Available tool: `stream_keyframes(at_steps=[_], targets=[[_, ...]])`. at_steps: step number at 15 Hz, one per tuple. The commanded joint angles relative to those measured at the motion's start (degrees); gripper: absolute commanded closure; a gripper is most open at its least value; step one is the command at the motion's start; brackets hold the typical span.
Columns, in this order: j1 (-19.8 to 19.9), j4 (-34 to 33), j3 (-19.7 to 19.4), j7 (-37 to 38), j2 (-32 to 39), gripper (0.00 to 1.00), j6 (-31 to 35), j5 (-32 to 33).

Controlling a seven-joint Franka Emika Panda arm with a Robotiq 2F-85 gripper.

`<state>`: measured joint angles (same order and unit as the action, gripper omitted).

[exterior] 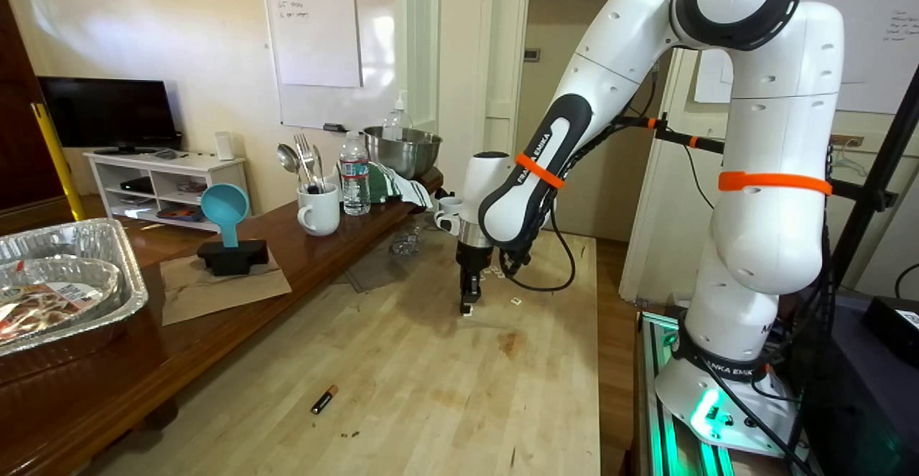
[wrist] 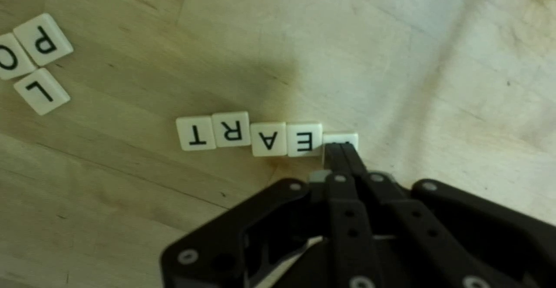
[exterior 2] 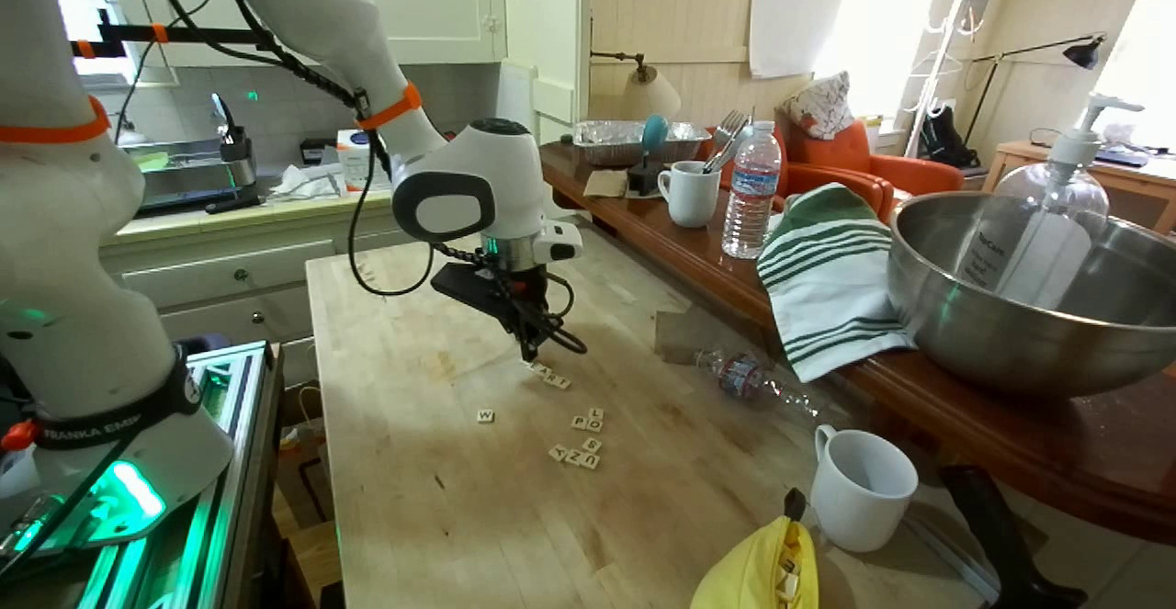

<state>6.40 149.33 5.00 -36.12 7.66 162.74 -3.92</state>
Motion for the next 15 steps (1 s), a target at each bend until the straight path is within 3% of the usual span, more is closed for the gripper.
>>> stream_keyframes(at_steps=[1, 15], targets=[[0.0, 1.3, 0.2, -1.8, 0.0, 1.0, 0.9, -0.9], [0.2, 2.7, -0.4, -3.0, -1.2, 1.0, 1.8, -2.7]])
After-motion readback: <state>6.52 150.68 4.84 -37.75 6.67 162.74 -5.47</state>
